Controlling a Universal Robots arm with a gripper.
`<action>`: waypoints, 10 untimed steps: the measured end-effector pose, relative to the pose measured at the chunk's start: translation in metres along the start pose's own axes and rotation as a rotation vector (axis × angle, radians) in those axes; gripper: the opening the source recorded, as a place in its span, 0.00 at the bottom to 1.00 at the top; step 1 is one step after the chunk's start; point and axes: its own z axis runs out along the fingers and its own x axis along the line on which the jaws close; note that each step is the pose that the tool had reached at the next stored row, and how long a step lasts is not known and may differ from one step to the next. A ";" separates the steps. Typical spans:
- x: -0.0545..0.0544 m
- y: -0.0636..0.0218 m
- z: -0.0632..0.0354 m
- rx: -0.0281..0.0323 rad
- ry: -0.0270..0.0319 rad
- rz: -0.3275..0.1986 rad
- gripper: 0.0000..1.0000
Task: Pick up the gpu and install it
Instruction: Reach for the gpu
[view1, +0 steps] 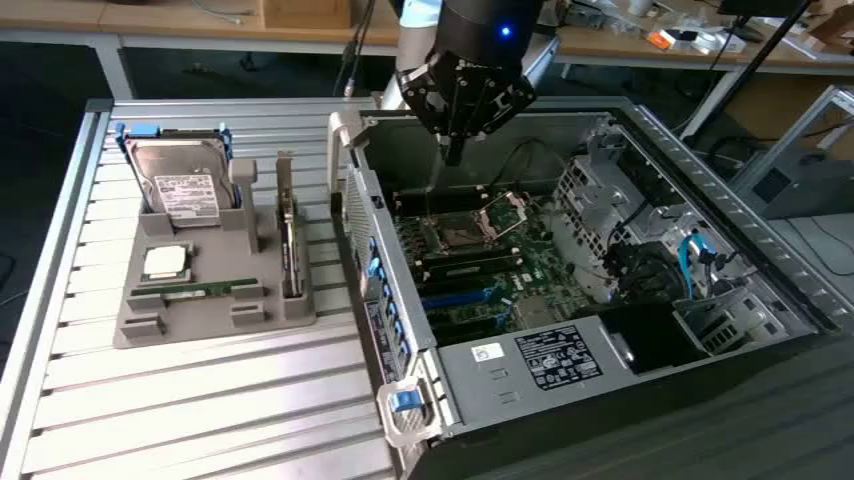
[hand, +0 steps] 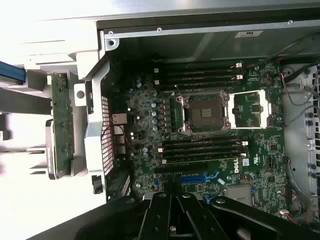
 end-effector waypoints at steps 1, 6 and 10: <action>0.000 0.0000 -0.0001 0.0001 0.0001 0.000 0.10; 0.004 -0.0003 -0.0001 0.0001 0.0000 0.000 0.10; 0.007 -0.0005 -0.0002 0.0000 0.0000 0.000 0.10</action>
